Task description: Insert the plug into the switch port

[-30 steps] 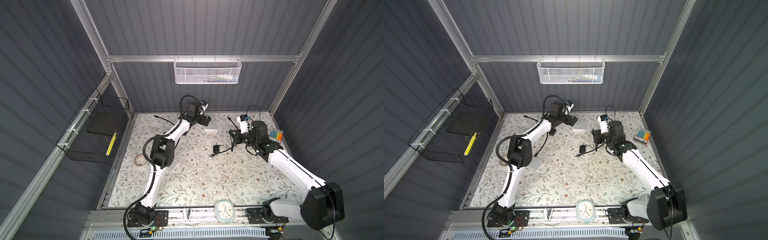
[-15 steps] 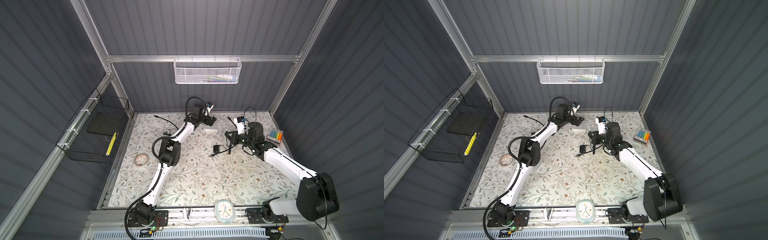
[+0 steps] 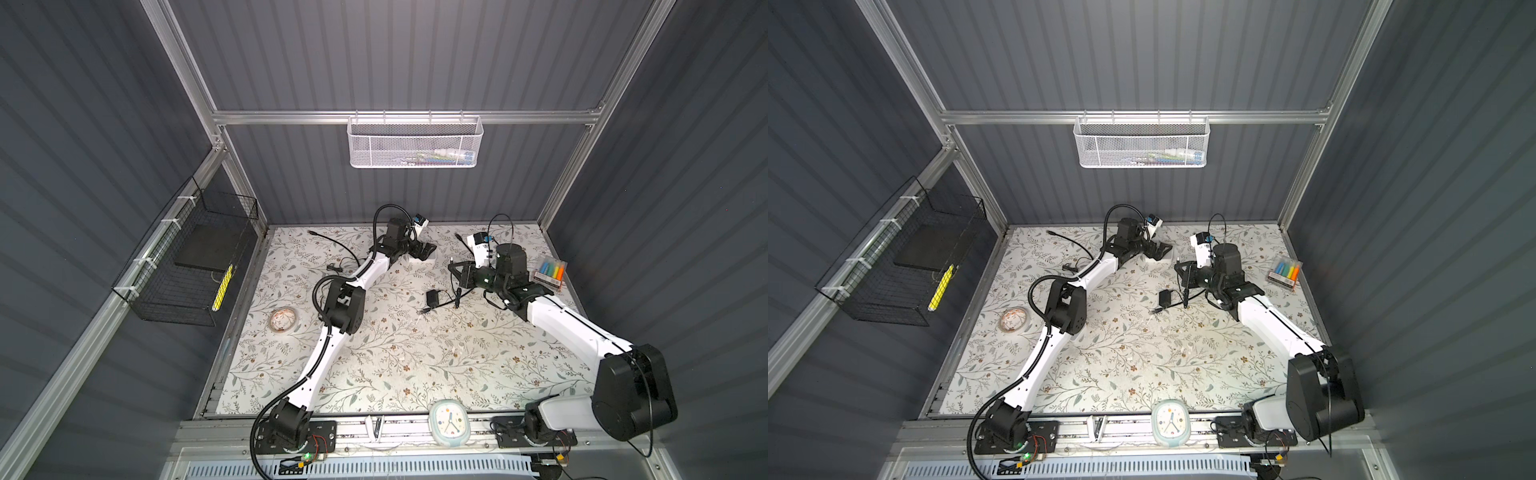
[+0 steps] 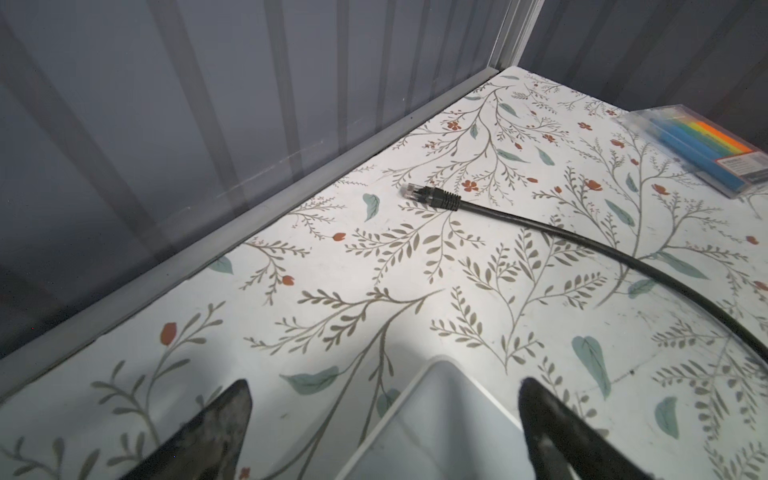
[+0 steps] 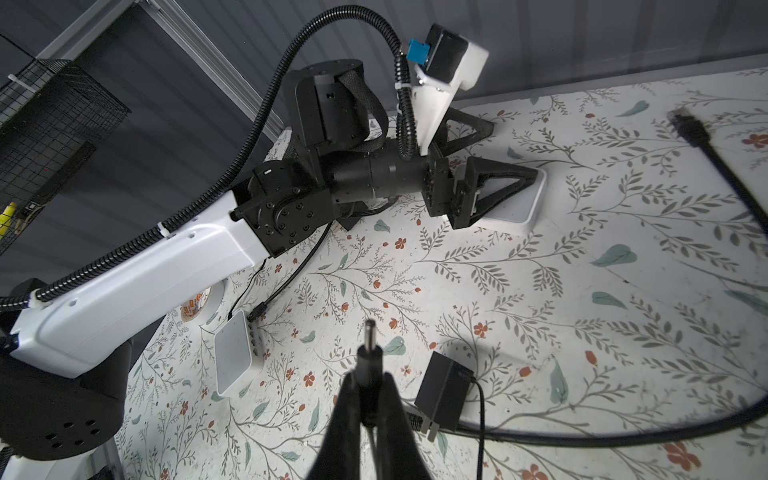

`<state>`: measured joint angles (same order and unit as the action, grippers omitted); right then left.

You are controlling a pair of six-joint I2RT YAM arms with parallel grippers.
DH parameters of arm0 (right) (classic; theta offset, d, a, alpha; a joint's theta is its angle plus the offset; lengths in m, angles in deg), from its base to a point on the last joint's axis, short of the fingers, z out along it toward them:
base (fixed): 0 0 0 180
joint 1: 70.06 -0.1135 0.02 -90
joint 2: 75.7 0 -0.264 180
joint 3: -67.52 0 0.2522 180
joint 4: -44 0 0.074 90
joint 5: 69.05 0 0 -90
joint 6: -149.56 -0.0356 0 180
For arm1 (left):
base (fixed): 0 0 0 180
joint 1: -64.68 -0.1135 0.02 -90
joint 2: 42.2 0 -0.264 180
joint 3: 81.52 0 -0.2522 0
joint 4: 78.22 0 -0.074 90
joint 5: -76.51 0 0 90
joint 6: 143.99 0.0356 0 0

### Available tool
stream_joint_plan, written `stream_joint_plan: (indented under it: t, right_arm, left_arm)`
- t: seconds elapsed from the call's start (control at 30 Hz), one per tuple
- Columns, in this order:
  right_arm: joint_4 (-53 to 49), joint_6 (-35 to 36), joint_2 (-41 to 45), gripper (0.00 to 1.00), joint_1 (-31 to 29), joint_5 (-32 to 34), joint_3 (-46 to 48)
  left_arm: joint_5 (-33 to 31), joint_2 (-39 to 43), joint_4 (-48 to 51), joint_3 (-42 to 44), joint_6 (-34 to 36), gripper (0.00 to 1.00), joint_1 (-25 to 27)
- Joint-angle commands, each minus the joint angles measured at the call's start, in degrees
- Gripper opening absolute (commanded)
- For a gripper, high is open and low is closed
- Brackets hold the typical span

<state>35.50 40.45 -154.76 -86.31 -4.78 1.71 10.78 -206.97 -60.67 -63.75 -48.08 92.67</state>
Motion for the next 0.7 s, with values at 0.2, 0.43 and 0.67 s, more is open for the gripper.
stream_joint_plan:
  t: [0.2, 0.43, 0.67]
  right_arm:
    - [1.6, -1.01, -1.55, 0.0, 0.61, -2.21, 0.31]
    - [1.69, -1.54, -2.04, 0.0, 0.69, -2.87, -0.05]
    - [1.6, -1.89, -2.52, 0.0, 0.68, -3.33, -0.42]
  left_arm:
    - [8.3, 0.69, 6.63, -1.46, 3.59, 0.99, -1.16]
    - [8.25, 1.29, 14.49, -1.04, 9.22, 0.98, -1.27]
    - [8.48, 2.29, 17.64, 0.25, 12.38, 0.96, -1.18]
